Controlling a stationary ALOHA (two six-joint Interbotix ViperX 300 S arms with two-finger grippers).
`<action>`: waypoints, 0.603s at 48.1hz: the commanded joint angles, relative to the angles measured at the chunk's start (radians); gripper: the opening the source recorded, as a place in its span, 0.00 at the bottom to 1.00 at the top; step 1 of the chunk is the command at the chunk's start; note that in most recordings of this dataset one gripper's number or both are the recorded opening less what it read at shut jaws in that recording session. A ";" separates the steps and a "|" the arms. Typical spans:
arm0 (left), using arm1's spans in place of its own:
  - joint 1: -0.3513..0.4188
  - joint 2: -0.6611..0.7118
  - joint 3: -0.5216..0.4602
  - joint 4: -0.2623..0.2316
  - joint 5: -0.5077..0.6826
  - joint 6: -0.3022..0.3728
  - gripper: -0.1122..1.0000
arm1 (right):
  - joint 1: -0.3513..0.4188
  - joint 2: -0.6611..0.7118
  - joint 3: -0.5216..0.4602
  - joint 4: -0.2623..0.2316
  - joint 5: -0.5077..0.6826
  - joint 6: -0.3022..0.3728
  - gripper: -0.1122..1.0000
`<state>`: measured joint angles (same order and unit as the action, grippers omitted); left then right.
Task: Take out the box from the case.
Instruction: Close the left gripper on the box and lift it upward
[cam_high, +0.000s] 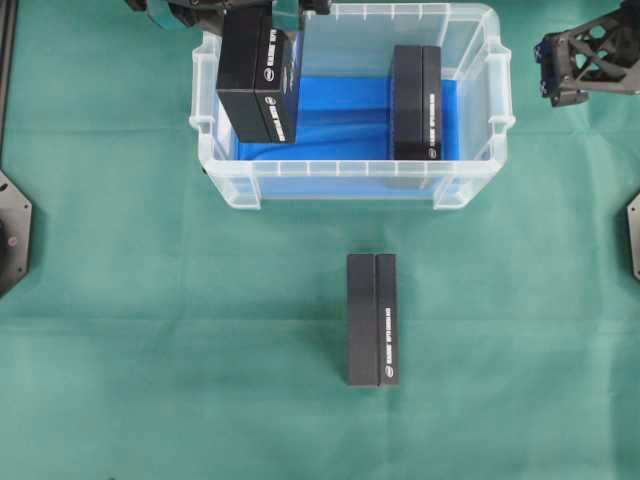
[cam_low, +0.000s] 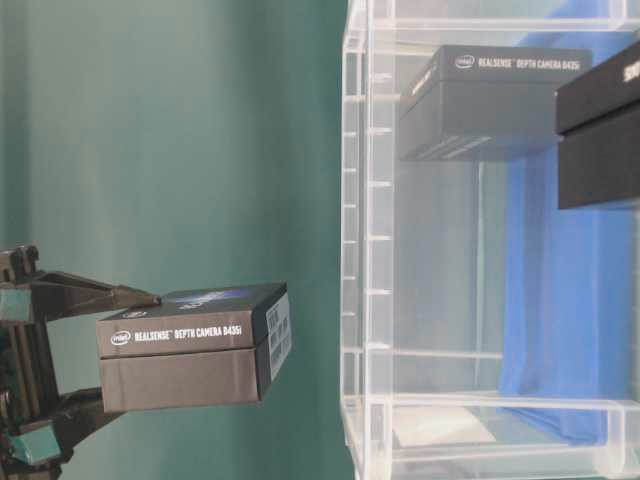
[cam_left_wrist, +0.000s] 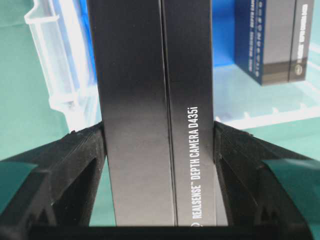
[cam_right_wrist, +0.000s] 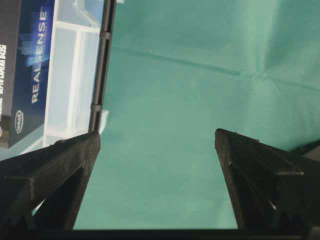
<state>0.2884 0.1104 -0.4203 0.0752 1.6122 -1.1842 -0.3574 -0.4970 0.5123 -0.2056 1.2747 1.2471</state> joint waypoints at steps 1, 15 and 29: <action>0.002 -0.032 -0.029 0.005 0.002 0.000 0.66 | 0.003 -0.009 -0.012 -0.003 -0.005 0.000 0.94; 0.000 -0.034 -0.029 0.009 0.000 0.000 0.66 | 0.003 -0.011 -0.012 -0.003 -0.003 -0.002 0.94; 0.000 -0.034 -0.026 0.011 0.002 0.000 0.66 | 0.005 -0.011 -0.012 -0.003 -0.005 0.000 0.94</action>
